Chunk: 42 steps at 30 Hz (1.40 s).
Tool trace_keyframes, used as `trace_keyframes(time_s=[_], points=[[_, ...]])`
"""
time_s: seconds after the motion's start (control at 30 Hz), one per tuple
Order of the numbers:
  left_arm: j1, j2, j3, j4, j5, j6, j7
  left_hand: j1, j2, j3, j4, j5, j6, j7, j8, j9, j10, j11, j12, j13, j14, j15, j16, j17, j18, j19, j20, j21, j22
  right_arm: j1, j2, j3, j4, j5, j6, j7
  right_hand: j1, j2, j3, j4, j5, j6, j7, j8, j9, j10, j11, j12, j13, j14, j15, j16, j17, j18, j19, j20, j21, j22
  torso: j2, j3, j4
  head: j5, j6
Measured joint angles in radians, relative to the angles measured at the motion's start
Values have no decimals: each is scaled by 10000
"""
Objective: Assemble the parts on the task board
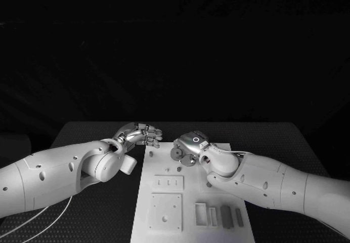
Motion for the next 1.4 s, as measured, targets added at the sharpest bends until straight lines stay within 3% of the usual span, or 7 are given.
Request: trace_keyframes(time_s=[1.03,1.07,1.13,1.17,1.27,1.4], points=[[8,-9,1,5,-6,0,-7,0,0,0,0,0,0,0,0,5,0,0,0,16,0,0,-39,29,0,0,0,0,6,-29,-21,-12,-55,354,233,200,42,-40,41,42,-8,3,3,0,-2,15,56,-39,-8,-65,68,-53,-189,12,6,9,-62,-1,-9,5,-13,-2,-81],[8,-8,1,5,-6,0,-7,0,0,0,0,0,0,0,0,6,0,0,-1,16,0,0,-39,29,-1,0,0,0,6,-29,-15,-11,-65,385,234,215,42,-40,41,42,-8,-20,26,-12,-1,-24,94,-39,-8,-104,107,-53,-218,12,6,9,-75,-1,-9,5,-14,-2,-81],[8,-5,1,3,-6,0,-9,0,0,0,0,0,0,0,0,6,0,0,-37,16,0,0,-39,29,0,0,0,0,6,-31,6,-17,-97,472,251,265,91,-93,41,43,-8,-251,257,-241,32,-68,233,-39,-8,-197,198,-53,-284,13,4,11,-76,0,-9,6,-14,-2,-81],[9,-4,1,3,-6,0,-10,0,0,0,0,0,0,0,0,6,0,0,-37,16,0,0,-39,33,0,0,0,0,5,-34,13,-21,-112,508,258,285,80,-175,80,82,-8,-409,416,-400,194,-102,328,-39,-8,-260,260,-53,-333,12,-1,17,-115,0,-9,6,-14,-2,-81],[10,-5,1,1,-6,0,-12,0,0,0,0,0,0,0,0,5,0,0,-37,16,0,0,-39,39,0,0,0,0,5,-41,26,-28,-162,619,285,343,90,-411,134,136,-5,-652,658,-693,274,-203,453,-78,-8,-384,383,-92,-435,12,-30,45,-118,0,-9,6,-13,-2,-81],[10,-9,1,-1,-7,0,-16,0,0,0,0,0,0,0,0,5,0,0,-37,15,0,0,-39,38,0,0,0,0,5,-66,16,-49,-235,778,369,397,88,-620,204,347,-5,-1035,643,-954,85,-309,557,-78,-4,-505,502,-92,-566,11,-33,47,-184,0,-8,6,-11,-3,-85]])
